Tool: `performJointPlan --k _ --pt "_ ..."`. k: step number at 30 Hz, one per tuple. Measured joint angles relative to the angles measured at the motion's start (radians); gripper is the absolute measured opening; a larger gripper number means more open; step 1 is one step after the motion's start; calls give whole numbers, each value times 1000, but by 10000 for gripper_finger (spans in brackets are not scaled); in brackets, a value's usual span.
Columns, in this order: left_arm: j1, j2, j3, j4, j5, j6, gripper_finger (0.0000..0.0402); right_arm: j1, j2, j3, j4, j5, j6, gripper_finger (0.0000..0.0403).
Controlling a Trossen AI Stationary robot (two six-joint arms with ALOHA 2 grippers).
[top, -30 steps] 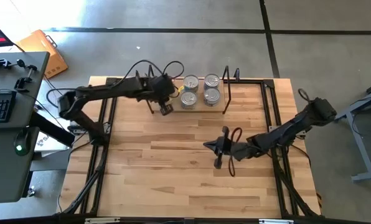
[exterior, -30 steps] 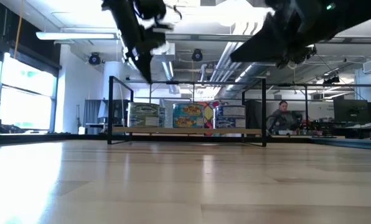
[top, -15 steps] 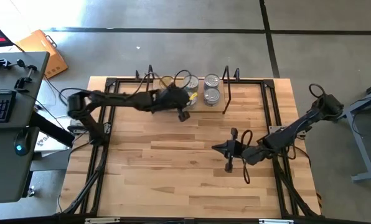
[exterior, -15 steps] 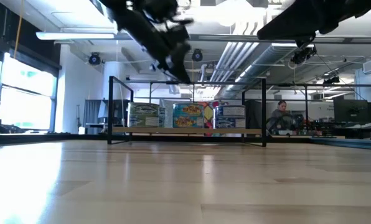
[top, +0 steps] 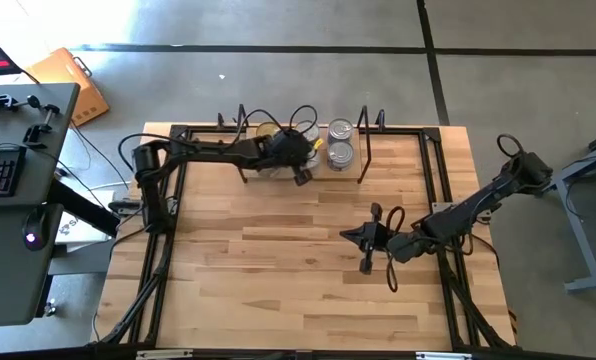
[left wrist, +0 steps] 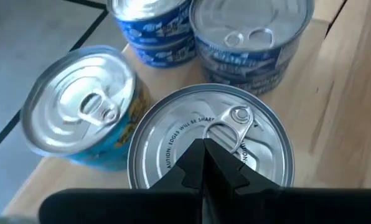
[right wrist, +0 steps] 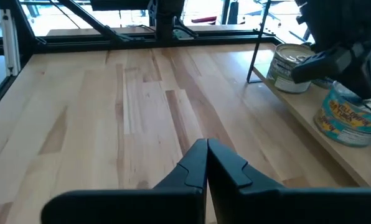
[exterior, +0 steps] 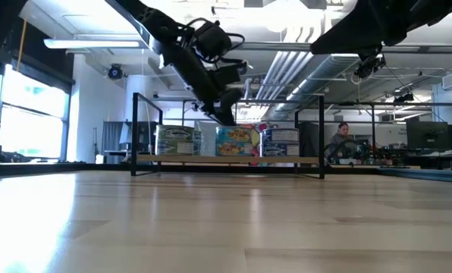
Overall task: Stack canned seafood by type on shelf
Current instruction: Adjust the stacked colored tuna cans on the shelf
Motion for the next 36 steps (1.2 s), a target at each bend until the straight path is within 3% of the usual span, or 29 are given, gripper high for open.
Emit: performJointPlan --k 11,17,20,24,36 --pt "-8 2 -3 54 28 -10 0 0 0 0 0 0 4 0" --pt "-14 -79 -5 40 -16 24 0 0 0 0 -3 33 8 0" --pt "-14 -102 -4 41 17 22 0 0 0 -10 8 34 10 0" --pt "-13 -75 -4 31 78 16 0 0 0 -28 24 35 27 0" --pt "2 -26 -4 -34 25 7 0 -2 0 -40 34 48 43 0"
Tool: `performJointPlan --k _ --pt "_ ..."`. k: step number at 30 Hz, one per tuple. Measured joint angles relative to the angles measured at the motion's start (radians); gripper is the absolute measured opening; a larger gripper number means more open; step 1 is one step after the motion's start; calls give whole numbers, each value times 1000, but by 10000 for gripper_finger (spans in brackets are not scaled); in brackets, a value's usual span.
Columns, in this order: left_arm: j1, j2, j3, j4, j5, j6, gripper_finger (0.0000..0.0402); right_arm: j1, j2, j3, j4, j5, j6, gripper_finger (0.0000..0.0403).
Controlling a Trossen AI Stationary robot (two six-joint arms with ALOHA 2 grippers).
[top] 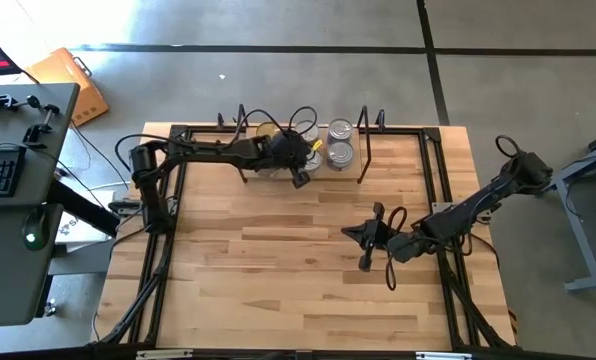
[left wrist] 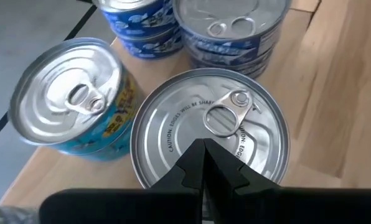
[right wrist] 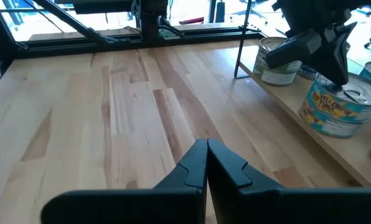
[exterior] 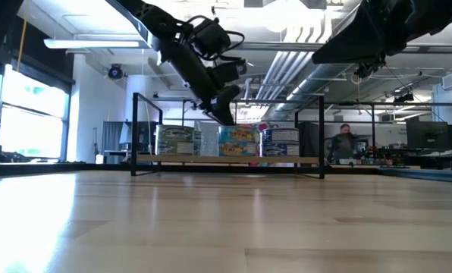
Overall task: Stack canned seafood by type on shelf
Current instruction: Adjust the stacked colored tuna cans on the shelf
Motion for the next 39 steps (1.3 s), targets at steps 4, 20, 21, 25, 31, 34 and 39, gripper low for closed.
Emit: performJointPlan --k 4,20,21,25,31,34,39 --pt "6 0 1 -13 -13 0 0 0 0 0 0 0 0 0" --pt "-58 -86 0 -33 -45 5 0 6 -15 0 -3 35 -28 0" --pt "-70 -96 0 -39 -45 7 0 9 -22 0 -3 36 -28 0" --pt "-131 -111 0 -43 -50 6 0 -27 -31 29 -30 -1 -6 0" --pt "-300 -111 -37 -84 -45 -76 0 -213 -4 212 -275 -306 -33 0" --pt "-407 -117 -90 -122 -118 -177 0 -311 44 312 -474 -304 -35 0" --pt "-571 -127 -202 -108 -345 -397 0 -467 218 505 -724 -397 -84 0"
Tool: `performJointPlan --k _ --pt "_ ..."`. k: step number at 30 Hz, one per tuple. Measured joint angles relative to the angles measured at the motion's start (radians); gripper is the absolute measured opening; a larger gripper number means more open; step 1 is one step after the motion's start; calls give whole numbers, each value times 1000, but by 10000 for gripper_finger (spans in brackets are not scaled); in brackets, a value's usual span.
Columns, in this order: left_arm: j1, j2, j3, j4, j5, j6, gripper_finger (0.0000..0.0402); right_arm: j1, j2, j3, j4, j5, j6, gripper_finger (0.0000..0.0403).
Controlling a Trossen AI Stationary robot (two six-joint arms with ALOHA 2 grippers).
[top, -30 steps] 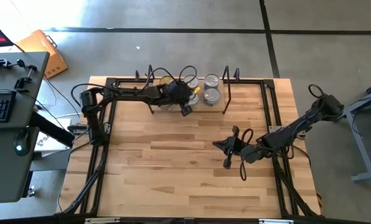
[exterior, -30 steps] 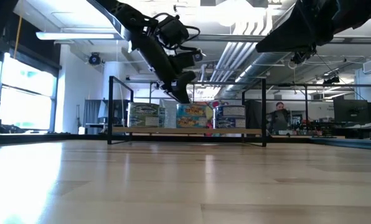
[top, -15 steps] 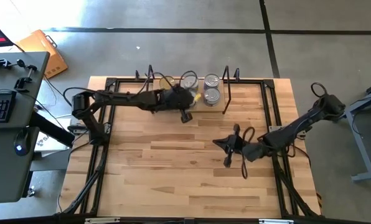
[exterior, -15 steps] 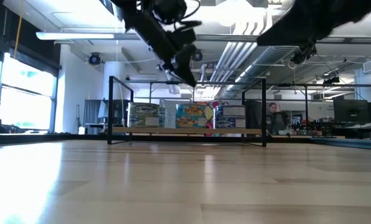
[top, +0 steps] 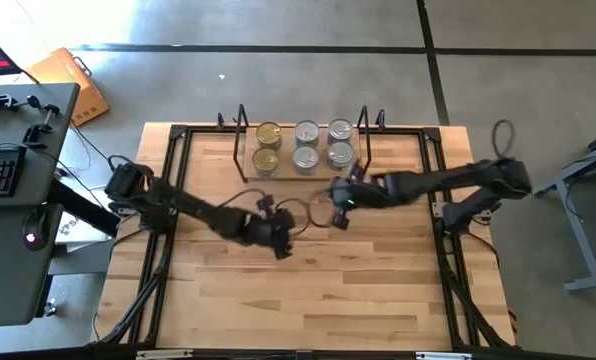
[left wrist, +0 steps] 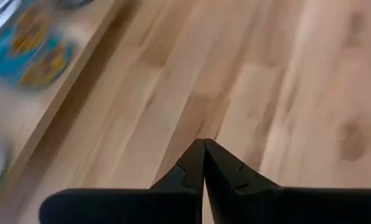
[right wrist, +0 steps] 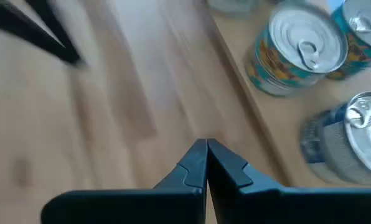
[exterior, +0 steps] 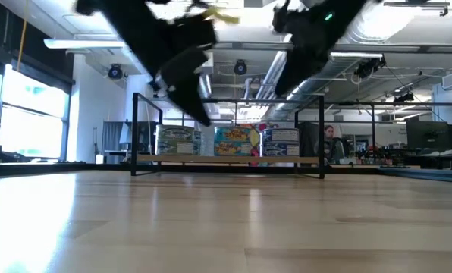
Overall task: Stack canned seafood by type on shelf
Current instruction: Adjust the stacked colored tuna cans on the shelf
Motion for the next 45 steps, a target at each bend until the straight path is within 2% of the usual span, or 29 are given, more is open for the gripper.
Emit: performJointPlan --k 3,7,10,15,19,25,33,38,41,45 --pt "-71 -24 -59 -20 -131 -149 0 -72 106 125 -123 -11 -90 0" --pt "-162 -95 -133 -61 -182 -320 0 -177 220 267 -242 -11 -158 0" --pt "-231 -165 -187 -87 -255 -419 0 -257 282 343 -251 -10 -187 0" --pt "-333 -250 -276 -82 -398 -561 0 -372 351 412 -300 -10 -164 0" --pt "-387 -268 -325 -82 -443 -650 0 -431 357 419 -361 -11 -135 0" --pt "-409 -262 -359 -84 -488 -720 0 -447 357 419 -440 -65 -126 0" --pt "-407 -262 -363 -79 -515 -712 0 -412 357 419 -514 -123 -158 0" --pt "-406 -262 -363 -79 -519 -712 0 -404 357 421 -601 -61 -160 0" --pt "-406 -262 -363 -79 -519 -712 0 -408 357 421 -615 15 -156 0" --pt "-406 -262 -363 -79 -519 -712 0 -408 357 421 -617 62 -153 0"
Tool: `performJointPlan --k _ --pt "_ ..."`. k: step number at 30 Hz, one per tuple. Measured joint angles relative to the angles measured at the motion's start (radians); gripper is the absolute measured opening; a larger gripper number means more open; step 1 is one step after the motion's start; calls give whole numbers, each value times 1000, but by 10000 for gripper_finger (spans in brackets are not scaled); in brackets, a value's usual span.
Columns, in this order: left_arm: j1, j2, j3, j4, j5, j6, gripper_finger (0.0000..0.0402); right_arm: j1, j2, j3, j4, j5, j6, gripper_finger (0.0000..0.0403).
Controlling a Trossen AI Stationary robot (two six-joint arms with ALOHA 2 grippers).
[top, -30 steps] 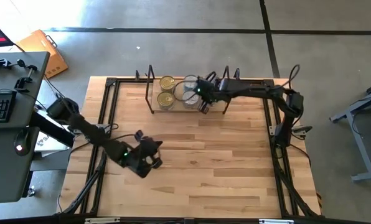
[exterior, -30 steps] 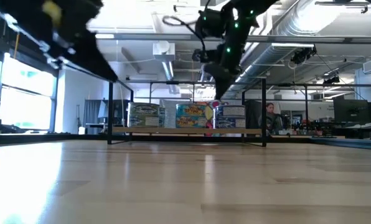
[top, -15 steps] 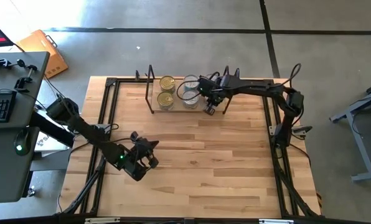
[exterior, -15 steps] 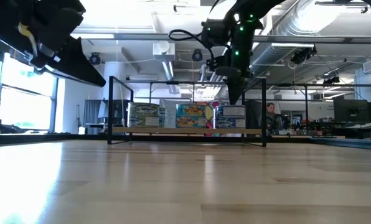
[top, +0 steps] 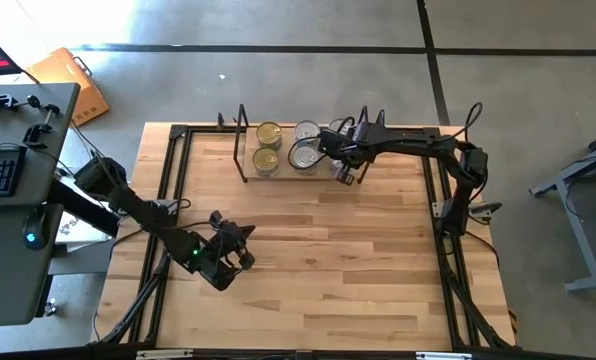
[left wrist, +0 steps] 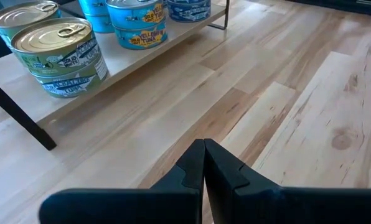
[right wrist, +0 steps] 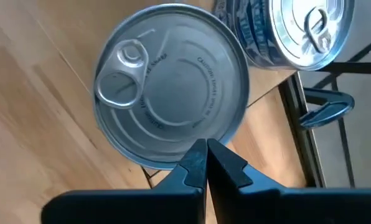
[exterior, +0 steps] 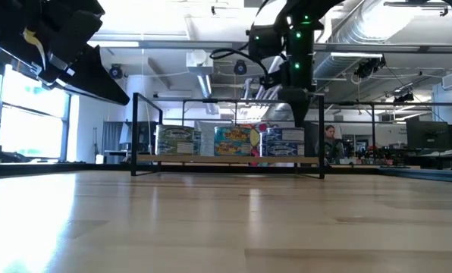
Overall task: Stack canned seafood by type on shelf
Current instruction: Adjust the stacked colored tuna cans on the shelf
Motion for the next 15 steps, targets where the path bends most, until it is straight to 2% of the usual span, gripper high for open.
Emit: performJointPlan --k 7,15 --pt "0 0 0 0 -15 0 0 2 0 0 67 -52 7 0" --pt "8 0 1 3 -23 1 0 -37 1 -7 161 -54 27 0"
